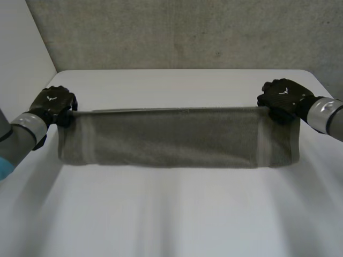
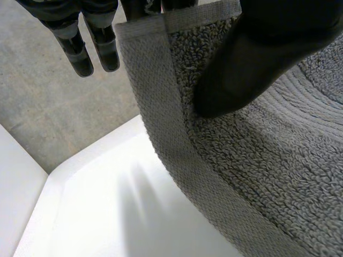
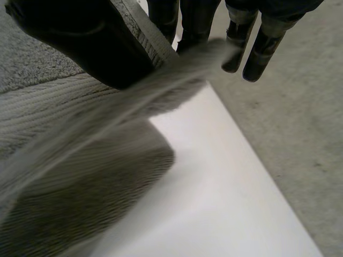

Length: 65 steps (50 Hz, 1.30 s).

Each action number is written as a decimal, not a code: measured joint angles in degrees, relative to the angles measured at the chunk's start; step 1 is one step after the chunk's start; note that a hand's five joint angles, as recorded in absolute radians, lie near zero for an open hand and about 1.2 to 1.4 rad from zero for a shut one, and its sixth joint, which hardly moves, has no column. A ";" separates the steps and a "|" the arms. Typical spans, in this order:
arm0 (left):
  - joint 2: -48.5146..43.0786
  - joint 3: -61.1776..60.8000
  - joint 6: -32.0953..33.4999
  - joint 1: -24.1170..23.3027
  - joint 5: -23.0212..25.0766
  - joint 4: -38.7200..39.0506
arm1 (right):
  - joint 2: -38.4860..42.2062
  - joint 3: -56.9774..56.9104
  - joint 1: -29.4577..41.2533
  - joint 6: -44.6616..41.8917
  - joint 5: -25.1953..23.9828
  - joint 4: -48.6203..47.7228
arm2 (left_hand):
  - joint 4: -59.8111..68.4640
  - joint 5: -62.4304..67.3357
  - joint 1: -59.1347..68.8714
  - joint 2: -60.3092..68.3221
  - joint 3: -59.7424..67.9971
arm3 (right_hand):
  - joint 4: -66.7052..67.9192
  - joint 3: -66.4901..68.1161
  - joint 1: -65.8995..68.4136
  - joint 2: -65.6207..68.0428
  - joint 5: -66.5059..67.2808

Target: Fold the towel.

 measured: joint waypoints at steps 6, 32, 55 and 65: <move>-4.58 5.25 -0.13 -1.41 -0.36 0.33 | 5.38 -4.13 1.48 2.84 2.37 -5.64 | 0.00 0.27 0.00 0.00 0.00 | 0.00 0.00 0.00 0.00 0.09; -19.79 19.35 0.28 -4.83 -3.81 4.09 | 19.47 -14.47 3.90 3.65 7.88 -9.96 | 0.00 -6.43 -5.87 -8.77 0.00 | 0.00 0.00 -4.33 -4.54 -5.63; -6.00 10.47 0.13 -5.93 -9.93 3.51 | 2.97 -1.99 4.72 14.80 12.15 -23.77 | 0.00 -60.56 -56.20 -60.53 0.00 | 0.00 0.00 -62.03 -61.86 -64.31; 8.81 -6.40 -0.64 -5.72 -9.36 4.18 | -12.38 12.33 3.21 22.37 12.14 -19.57 | 0.00 -59.75 -56.20 -60.53 0.00 | 0.00 0.00 -62.31 -61.86 -64.31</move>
